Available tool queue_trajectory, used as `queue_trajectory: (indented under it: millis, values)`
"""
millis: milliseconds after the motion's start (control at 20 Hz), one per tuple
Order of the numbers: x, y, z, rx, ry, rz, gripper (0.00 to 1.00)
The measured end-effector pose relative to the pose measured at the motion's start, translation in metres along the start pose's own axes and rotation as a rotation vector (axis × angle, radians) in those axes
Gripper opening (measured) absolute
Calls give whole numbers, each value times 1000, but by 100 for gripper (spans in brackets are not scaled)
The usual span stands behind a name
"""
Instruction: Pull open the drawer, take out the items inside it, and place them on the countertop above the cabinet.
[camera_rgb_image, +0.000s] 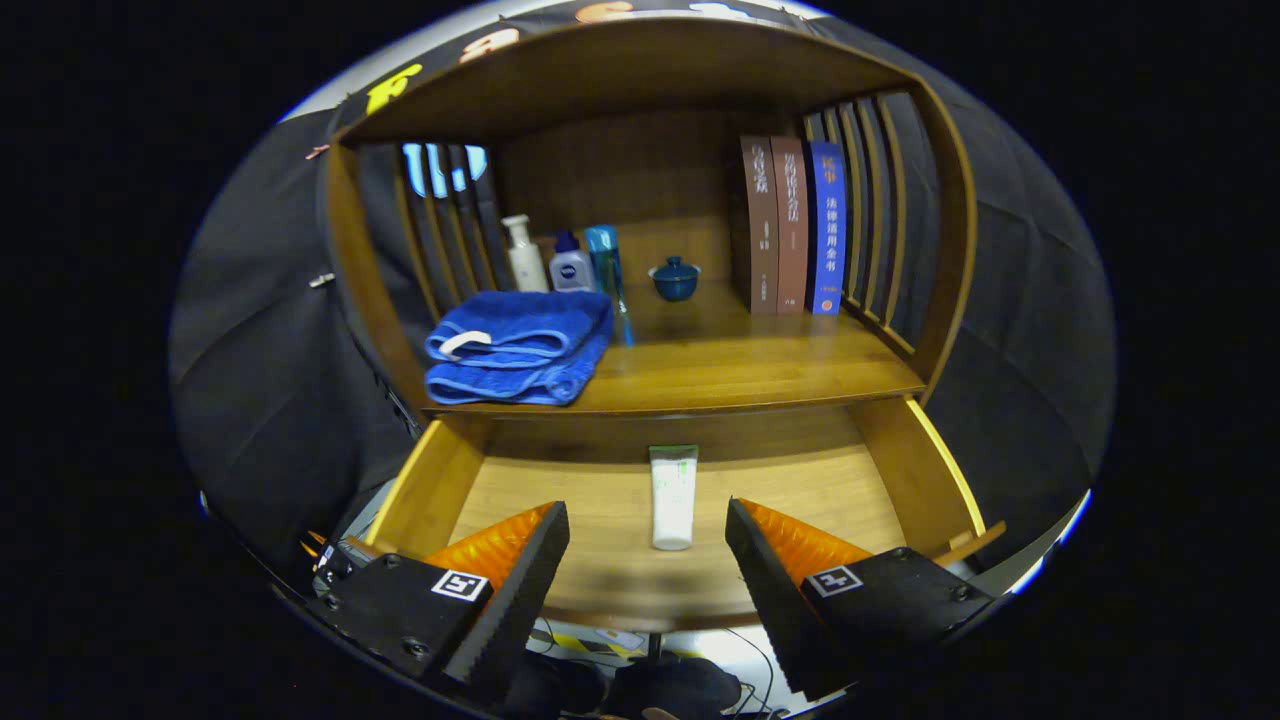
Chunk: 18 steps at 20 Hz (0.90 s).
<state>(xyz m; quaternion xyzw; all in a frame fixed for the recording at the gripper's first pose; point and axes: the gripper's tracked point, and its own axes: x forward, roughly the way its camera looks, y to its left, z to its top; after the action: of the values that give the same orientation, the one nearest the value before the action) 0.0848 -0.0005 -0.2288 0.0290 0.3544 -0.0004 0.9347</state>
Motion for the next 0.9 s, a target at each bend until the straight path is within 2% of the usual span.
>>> queue_trajectory:
  millis: [200, 350, 700, 900]
  values:
    - [61, -10, -28, -20, 211, -42, 99]
    - [91, -17, -58, -31, 360, -90, 100]
    - [111, -26, -81, -20, 526, -147, 97]
    - [117, -25, -99, -43, 614, -127, 74]
